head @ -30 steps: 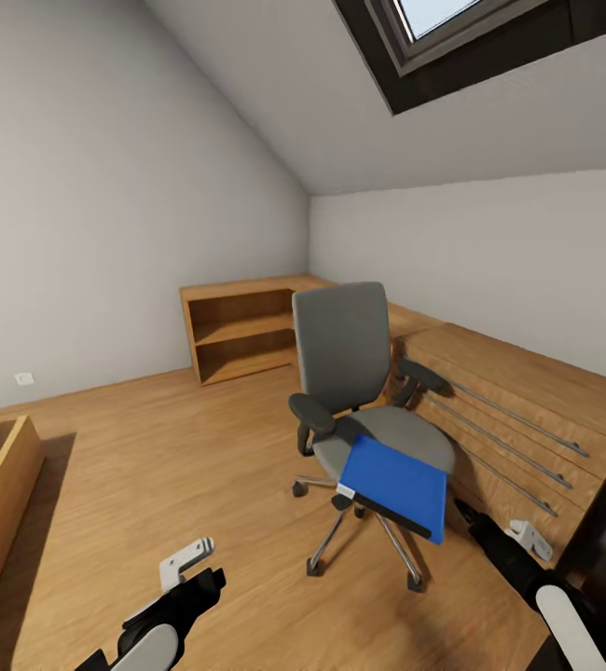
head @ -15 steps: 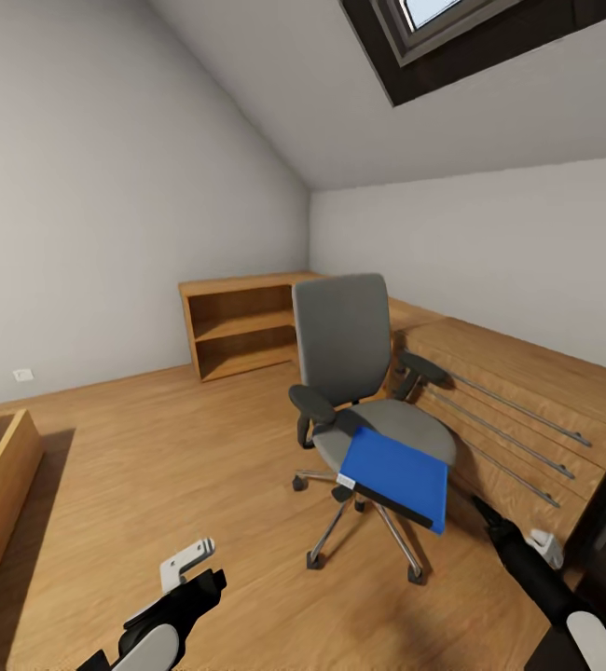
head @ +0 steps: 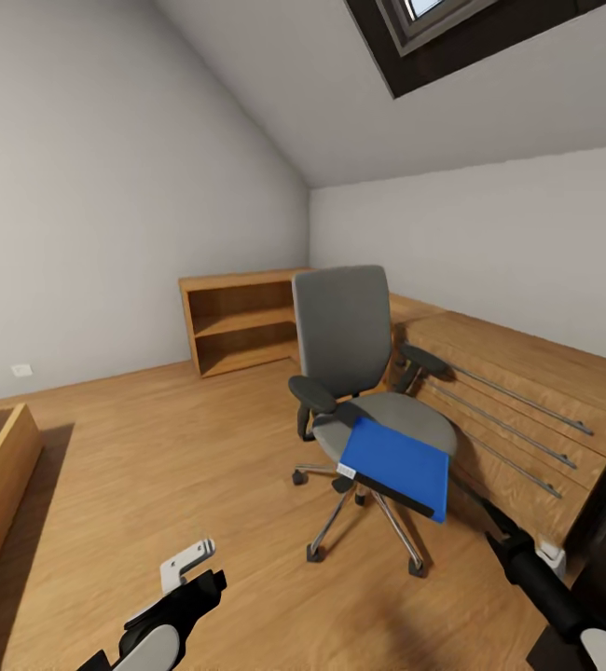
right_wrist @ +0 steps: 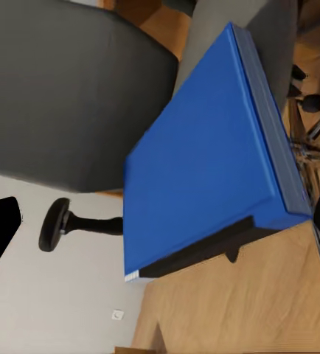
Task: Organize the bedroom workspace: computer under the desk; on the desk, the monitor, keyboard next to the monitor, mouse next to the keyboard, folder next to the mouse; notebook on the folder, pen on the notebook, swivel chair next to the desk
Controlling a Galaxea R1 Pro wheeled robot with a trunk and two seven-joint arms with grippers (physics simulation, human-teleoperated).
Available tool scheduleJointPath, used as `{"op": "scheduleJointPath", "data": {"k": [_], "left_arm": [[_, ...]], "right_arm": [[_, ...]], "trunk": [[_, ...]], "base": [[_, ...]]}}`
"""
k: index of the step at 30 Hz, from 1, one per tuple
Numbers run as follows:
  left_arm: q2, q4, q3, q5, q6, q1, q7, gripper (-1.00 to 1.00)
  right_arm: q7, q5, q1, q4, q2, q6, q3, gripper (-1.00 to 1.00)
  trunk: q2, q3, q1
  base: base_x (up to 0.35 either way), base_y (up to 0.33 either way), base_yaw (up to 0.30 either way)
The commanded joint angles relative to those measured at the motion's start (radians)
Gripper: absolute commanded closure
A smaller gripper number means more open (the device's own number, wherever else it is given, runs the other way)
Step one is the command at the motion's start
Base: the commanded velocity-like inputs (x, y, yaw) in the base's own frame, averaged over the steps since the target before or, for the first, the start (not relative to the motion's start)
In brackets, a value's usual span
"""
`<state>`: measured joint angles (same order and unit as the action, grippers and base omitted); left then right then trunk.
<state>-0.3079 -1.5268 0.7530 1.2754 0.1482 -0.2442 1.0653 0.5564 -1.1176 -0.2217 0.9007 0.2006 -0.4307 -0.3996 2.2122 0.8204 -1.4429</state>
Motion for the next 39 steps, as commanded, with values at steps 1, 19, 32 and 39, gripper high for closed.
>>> {"op": "scheduleJointPath", "data": {"k": [1,19,32,39], "left_arm": [[-0.001,-0.001,0.001,0.0,0.008,-0.001,0.005,-1.0],[0.0,-0.001,0.004,0.002,0.008,-0.001,0.005,-1.0],[0.0,-0.001,0.005,0.001,0.007,-0.001,0.005,-1.0],[0.0,-0.001,0.005,0.002,0.007,-0.001,0.005,-1.0]], "right_arm": [[0.001,-0.018,-0.001,-0.007,0.001,-0.016,-0.004,-1.0],[0.008,-0.082,-0.001,-0.051,0.004,-0.065,-0.011,-1.0],[0.008,-0.082,-0.001,-0.051,0.005,-0.065,-0.008,-1.0],[0.008,-0.081,-0.001,-0.051,0.005,-0.064,-0.008,-1.0]], "trunk": [[0.008,0.004,-0.004],[0.134,0.061,-0.073],[0.225,0.101,-0.123],[0.274,0.123,-0.149]], "base": [[0.0,0.0,0.0],[0.0,0.0,0.0],[0.0,0.0,0.0],[0.0,0.0,0.0]]}}
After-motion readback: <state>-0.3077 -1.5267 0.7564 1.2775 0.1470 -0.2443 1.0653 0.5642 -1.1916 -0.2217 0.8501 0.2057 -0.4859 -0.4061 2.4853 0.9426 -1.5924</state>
